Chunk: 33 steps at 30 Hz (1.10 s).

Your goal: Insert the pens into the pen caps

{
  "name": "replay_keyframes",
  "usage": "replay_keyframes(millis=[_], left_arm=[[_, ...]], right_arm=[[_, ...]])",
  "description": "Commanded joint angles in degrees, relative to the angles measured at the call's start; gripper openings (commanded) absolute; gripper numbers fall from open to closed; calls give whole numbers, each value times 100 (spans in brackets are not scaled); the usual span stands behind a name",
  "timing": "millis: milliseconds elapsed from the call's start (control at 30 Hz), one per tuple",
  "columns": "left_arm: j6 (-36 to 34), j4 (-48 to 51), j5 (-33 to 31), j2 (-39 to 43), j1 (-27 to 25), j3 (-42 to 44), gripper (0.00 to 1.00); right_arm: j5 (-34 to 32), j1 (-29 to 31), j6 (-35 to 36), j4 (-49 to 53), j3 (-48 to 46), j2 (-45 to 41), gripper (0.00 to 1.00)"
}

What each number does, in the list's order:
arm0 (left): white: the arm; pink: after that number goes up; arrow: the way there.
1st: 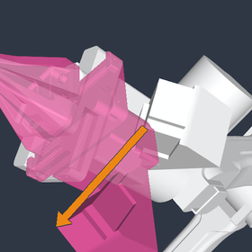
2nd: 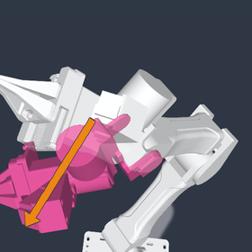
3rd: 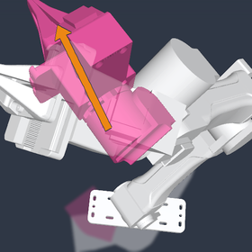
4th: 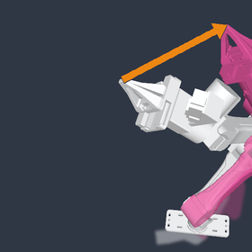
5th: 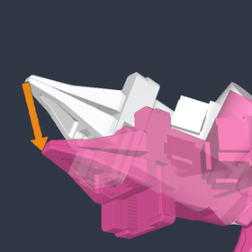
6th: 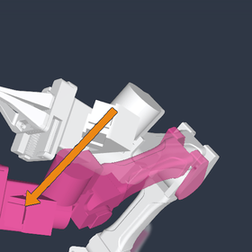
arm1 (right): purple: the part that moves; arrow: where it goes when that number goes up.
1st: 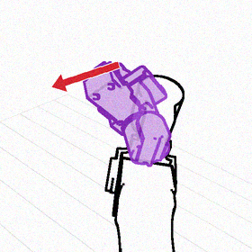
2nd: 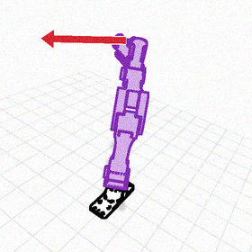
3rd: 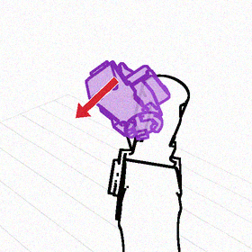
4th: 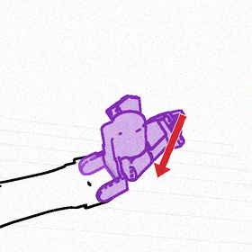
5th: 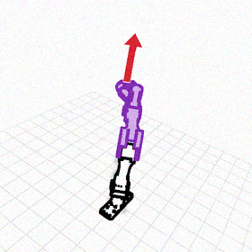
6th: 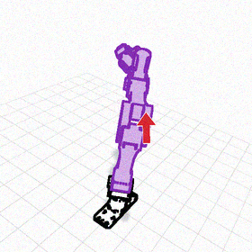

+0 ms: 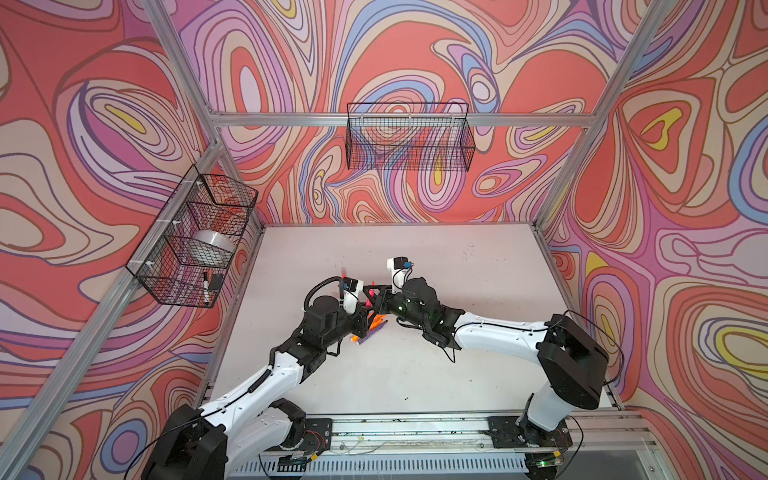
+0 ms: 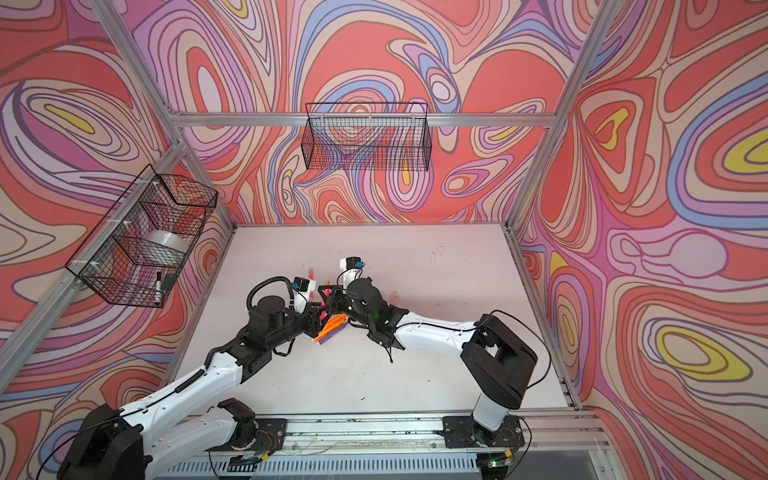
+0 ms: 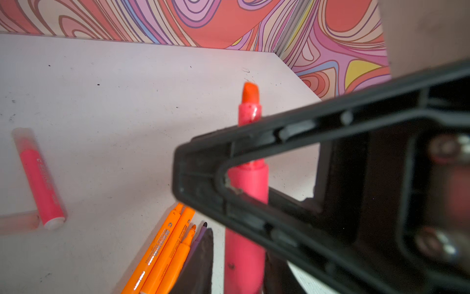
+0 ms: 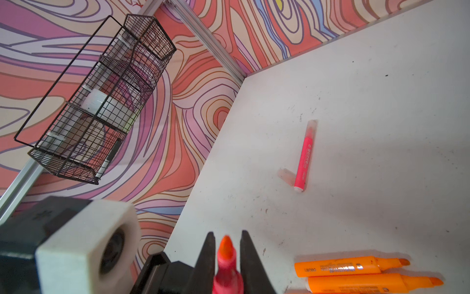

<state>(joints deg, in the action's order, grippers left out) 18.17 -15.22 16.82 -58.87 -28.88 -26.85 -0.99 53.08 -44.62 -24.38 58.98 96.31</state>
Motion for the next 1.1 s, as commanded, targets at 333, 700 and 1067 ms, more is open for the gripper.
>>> replay_keyframes(millis=[333, 700, 1067], left_arm=[[128, 660, -1046, -47, 21, -516, 0], [1781, 5175, -1749, 1031, 1793, -2028, 0], [2190, 4262, -2294, 1675, 2176, -1150, 0]], right_arm=[[-12, 61, 92, 60, 51, 15, 48], [-285, -102, 502, 536, 35, -393, 55], [486, -448, 1738, 2510, 2615, 1872, 49]])
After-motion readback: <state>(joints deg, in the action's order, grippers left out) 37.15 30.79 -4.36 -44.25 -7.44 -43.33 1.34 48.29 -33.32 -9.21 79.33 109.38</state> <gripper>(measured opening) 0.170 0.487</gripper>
